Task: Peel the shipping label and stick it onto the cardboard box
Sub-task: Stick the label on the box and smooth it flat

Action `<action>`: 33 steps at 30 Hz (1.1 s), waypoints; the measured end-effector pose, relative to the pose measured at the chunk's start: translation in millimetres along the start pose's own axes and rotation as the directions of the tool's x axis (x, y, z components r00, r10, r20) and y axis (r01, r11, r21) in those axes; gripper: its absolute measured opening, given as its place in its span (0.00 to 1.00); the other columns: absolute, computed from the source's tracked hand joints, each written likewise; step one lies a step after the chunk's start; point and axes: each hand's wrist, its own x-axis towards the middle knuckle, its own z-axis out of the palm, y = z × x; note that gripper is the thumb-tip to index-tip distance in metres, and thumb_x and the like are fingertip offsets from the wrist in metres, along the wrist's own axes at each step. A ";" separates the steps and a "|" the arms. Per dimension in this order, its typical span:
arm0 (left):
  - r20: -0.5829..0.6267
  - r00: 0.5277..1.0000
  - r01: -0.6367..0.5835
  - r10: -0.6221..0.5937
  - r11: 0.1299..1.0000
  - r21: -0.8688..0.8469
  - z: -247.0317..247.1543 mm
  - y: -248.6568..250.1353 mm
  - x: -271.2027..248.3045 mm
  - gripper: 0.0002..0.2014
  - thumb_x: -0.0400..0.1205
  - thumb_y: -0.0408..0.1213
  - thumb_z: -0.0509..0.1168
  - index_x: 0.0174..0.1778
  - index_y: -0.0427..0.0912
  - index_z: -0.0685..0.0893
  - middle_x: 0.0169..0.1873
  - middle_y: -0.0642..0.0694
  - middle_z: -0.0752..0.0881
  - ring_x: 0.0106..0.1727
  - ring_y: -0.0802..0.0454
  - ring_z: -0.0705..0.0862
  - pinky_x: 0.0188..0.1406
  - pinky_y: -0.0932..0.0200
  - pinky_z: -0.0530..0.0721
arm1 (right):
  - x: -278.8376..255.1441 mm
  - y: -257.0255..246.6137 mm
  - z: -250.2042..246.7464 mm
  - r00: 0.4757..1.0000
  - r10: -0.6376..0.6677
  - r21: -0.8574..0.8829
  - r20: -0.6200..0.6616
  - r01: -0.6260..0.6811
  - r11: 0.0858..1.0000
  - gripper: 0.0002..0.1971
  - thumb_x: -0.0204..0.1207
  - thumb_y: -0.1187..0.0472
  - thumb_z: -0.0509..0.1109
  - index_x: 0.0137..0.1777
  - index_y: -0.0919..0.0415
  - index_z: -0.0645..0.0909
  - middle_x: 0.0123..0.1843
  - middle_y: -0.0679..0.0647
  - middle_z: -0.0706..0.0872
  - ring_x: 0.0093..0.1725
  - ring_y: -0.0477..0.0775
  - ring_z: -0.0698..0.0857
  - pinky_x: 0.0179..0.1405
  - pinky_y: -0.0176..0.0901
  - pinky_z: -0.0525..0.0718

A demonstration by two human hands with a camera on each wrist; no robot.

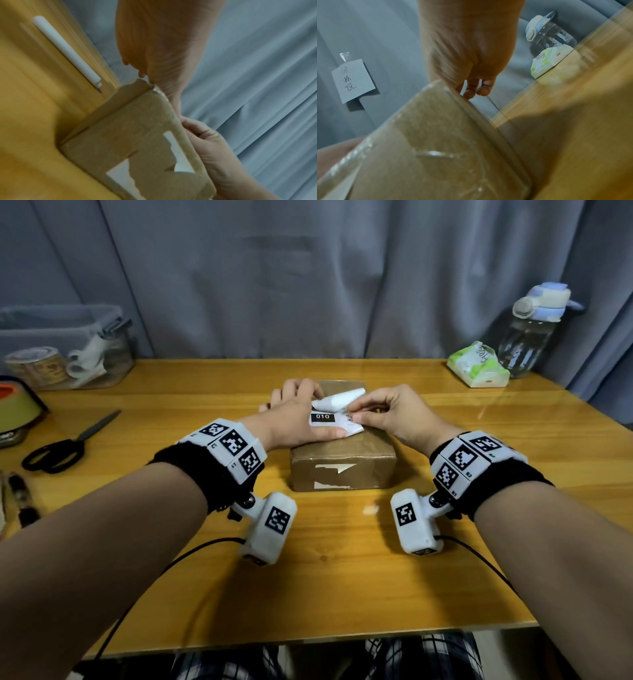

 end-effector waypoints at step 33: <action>-0.084 0.984 0.149 -0.156 0.985 -0.092 -2.0 -9.1 3.0 0.42 0.66 0.66 0.70 0.72 0.53 0.62 0.72 0.45 0.64 0.74 0.44 0.65 0.70 0.43 0.66 | 11.9 -9.1 4.3 0.989 0.114 -0.196 0.094 -0.094 0.976 0.12 0.67 0.57 0.79 0.47 0.62 0.84 0.27 0.46 0.71 0.29 0.44 0.66 0.31 0.37 0.67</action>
